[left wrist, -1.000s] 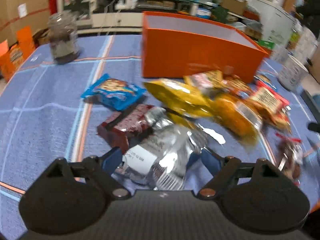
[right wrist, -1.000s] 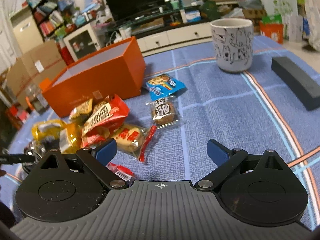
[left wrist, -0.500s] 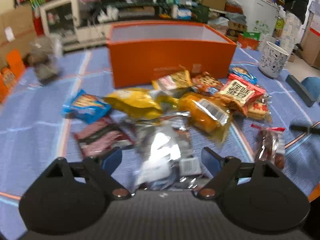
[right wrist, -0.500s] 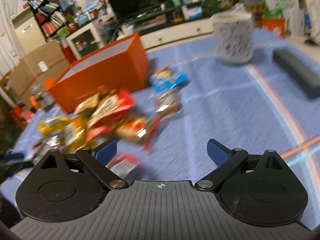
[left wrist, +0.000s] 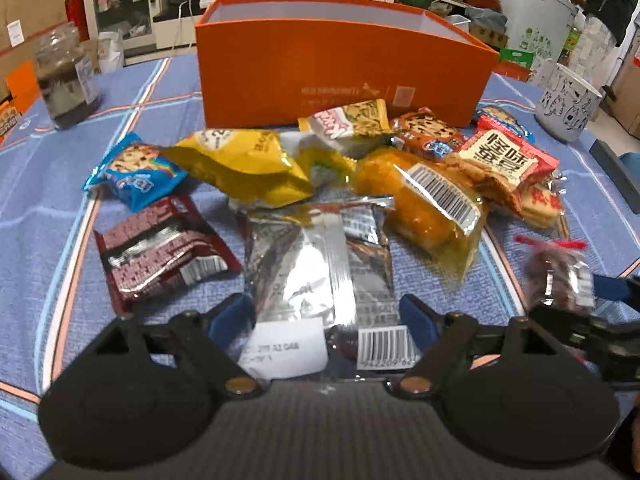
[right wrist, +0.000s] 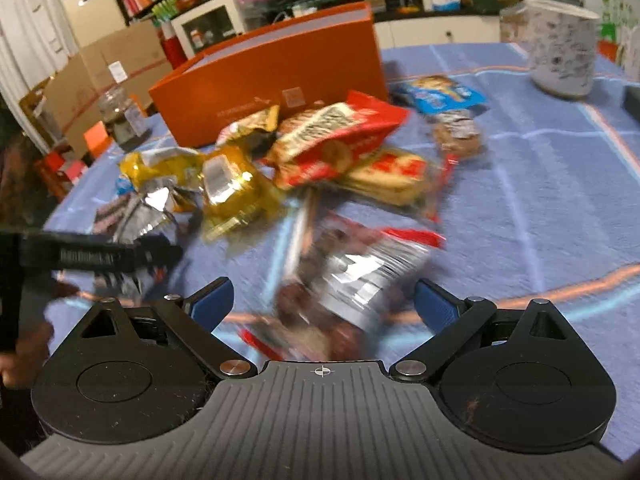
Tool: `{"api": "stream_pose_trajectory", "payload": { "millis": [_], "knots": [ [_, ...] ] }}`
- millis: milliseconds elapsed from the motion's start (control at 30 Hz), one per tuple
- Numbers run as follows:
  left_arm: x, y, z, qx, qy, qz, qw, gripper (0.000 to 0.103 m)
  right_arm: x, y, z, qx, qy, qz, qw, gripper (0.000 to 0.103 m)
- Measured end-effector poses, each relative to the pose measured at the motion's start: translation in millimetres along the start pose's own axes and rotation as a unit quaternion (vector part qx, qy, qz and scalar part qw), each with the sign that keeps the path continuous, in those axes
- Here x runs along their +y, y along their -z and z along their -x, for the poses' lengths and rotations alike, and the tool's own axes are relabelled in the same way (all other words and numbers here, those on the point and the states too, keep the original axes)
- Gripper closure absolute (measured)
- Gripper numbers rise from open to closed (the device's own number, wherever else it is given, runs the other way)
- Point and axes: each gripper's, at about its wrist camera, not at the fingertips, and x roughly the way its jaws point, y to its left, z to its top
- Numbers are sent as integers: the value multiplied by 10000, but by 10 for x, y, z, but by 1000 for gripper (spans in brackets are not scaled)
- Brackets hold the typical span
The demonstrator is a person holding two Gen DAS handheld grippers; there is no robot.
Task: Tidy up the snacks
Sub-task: 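Grasp the silver packet with the left tool while the right tool grasps the clear bag of dark sweets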
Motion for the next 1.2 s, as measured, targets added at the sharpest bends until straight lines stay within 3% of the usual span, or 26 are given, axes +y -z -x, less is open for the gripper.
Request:
{"api": "stream_pose_trajectory", "payload": {
  "millis": [233, 300, 400, 467, 533, 600, 667, 767, 867, 967, 1000, 1033, 1200],
  "knots": [
    [-52, 50, -9, -96, 6, -189, 9998, 23, 250, 76, -115, -88, 664, 1129, 9913, 25],
    [-85, 77, 8, -127, 51, -272, 9995, 33, 184, 83, -74, -110, 622, 1136, 9915, 29],
    [-148, 179, 76, -82, 107, -407, 9991, 34, 78, 125, 23, -129, 628, 1119, 9916, 33],
    [-204, 310, 152, -66, 129, -492, 9987, 34, 18, 169, 89, -140, 597, 1154, 9914, 33],
    [-268, 416, 199, -84, 69, -619, 9980, 32, -47, 215, 129, -158, 572, 1164, 9914, 20],
    [-330, 419, 181, -84, -59, -754, 9971, 23, -117, 233, 150, -165, 568, 1122, 9919, 15],
    [-364, 364, 151, -133, -292, -805, 9962, 21, -170, 213, 188, -169, 537, 919, 9942, 17],
    [-322, 310, 120, -165, -229, -637, 9976, 16, -259, 158, 247, -234, 352, 515, 9978, 19],
    [-254, 344, 71, -139, -239, -502, 9984, 16, -182, 137, 158, -158, 362, 598, 9974, 18],
    [-246, 365, 134, -226, -139, -494, 9984, 38, -44, 198, 105, -244, 640, 1141, 9911, 32],
    [-243, 374, 141, -232, -141, -474, 9985, 39, -50, 197, 129, -259, 644, 1114, 9914, 44],
    [-239, 389, 151, -255, -144, -454, 9985, 40, -62, 194, 153, -248, 652, 1103, 9914, 49],
    [-212, 460, 334, -197, 168, -105, 9996, 43, -128, 228, 363, -245, 367, 742, 9963, 54]
  ]
}}
